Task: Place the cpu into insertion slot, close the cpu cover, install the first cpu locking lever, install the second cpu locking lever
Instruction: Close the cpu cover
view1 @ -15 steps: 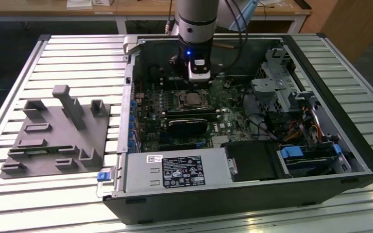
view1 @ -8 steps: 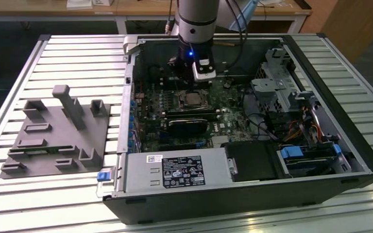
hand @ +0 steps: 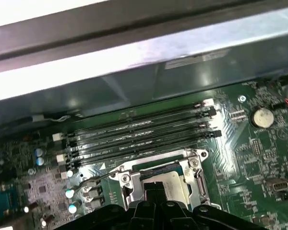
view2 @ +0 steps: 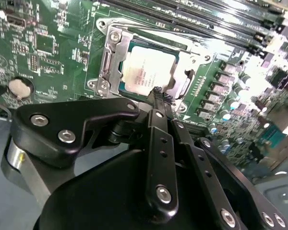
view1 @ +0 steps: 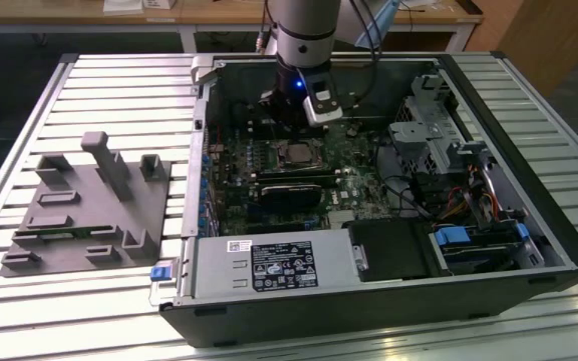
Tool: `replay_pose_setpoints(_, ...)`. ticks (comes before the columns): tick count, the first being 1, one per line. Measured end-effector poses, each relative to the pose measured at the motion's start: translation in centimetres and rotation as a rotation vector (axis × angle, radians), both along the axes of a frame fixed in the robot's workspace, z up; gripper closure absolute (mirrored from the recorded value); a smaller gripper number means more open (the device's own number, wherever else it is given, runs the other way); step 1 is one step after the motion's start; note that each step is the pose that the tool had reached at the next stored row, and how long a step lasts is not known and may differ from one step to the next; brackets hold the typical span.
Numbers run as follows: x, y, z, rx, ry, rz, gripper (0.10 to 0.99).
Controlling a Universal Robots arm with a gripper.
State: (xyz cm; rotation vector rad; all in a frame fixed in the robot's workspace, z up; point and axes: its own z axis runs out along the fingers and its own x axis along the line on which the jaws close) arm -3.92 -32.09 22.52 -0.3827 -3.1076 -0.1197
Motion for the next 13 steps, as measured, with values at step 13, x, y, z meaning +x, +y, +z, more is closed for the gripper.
replay_pose_setpoints(13, -0.05, -0.44, -0.14, -0.003, -0.0234, 0.077, 0.98)
